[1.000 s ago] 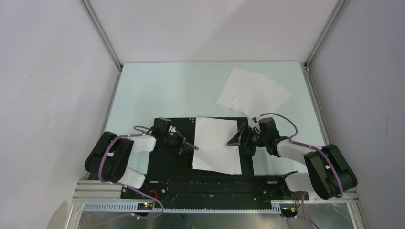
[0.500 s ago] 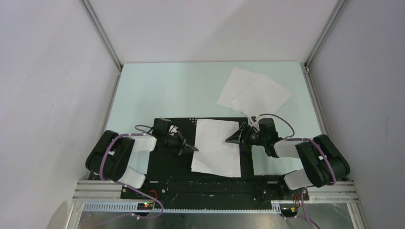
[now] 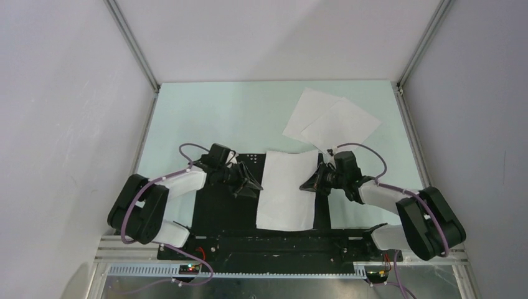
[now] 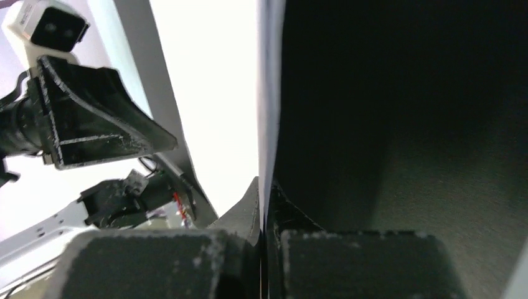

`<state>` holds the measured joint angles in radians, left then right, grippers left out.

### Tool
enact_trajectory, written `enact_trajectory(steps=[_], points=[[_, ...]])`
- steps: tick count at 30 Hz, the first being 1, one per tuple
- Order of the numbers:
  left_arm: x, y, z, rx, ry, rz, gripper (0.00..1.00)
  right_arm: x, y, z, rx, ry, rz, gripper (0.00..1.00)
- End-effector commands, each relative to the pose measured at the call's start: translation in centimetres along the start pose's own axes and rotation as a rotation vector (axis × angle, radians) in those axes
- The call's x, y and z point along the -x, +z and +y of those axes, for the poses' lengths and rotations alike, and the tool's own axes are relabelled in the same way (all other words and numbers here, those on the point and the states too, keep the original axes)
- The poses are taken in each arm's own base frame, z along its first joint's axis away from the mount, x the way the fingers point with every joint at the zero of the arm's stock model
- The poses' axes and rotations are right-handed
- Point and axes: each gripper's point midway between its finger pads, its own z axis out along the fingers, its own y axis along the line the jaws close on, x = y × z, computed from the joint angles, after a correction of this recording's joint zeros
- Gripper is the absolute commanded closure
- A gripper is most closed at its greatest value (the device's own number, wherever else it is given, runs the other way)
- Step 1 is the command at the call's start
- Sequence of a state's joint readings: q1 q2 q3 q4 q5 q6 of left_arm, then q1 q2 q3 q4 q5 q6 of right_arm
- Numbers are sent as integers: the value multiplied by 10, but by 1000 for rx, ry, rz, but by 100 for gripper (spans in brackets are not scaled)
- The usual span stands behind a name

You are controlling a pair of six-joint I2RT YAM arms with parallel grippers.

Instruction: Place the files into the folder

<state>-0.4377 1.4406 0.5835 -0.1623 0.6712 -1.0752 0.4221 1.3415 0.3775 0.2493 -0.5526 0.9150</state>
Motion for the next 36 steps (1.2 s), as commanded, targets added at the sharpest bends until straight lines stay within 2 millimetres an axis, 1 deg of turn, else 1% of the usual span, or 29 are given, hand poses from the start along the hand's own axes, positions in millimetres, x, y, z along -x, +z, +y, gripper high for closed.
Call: enact_trajectory(steps=[1,2,3,4,5,6,7,8,10,14,18,23,27,29,30,31,32,33,36], points=[[16,-13,20,158,153,-116,52,27,-20,-24,-217,-175,-101,100],[16,-14,26,190,154,-121,52,25,-26,-31,-252,-183,-97,100],[22,-15,35,237,165,-148,54,30,-30,-36,-284,-220,-113,100],[25,-16,39,260,169,-160,55,27,-34,-41,-313,-226,-103,100],[31,-16,47,300,170,-187,58,30,-36,-45,-337,-254,-110,100],[32,-15,52,321,164,-190,60,28,-39,-49,-355,-261,-102,100],[36,-14,58,352,151,-207,66,27,-40,-50,-362,-272,-96,100],[40,-15,63,375,142,-227,72,25,-40,-52,-368,-275,-90,100],[45,-12,71,415,109,-244,79,24,-40,-53,-383,-284,-89,100],[53,-12,78,454,91,-277,85,25,-40,-46,-404,-325,-90,100],[56,-12,82,477,92,-289,87,24,-37,-45,-410,-354,-73,100],[57,-14,91,512,90,-299,88,24,-33,-51,-451,-334,-40,100],[56,-14,94,522,89,-294,89,32,-34,-45,-488,-355,-55,100],[57,-14,93,522,94,-294,89,35,-32,-39,-482,-361,-58,100],[57,-14,93,522,95,-294,89,35,-31,-39,-481,-356,-50,100],[58,-14,92,523,99,-295,89,36,-29,-35,-464,-352,-43,100],[58,-14,92,523,100,-294,89,34,-27,-36,-466,-345,-28,100],[58,-14,92,525,102,-294,89,34,-25,-32,-452,-336,-19,100],[58,-14,93,528,100,-291,89,32,-20,-34,-449,-292,17,100]])
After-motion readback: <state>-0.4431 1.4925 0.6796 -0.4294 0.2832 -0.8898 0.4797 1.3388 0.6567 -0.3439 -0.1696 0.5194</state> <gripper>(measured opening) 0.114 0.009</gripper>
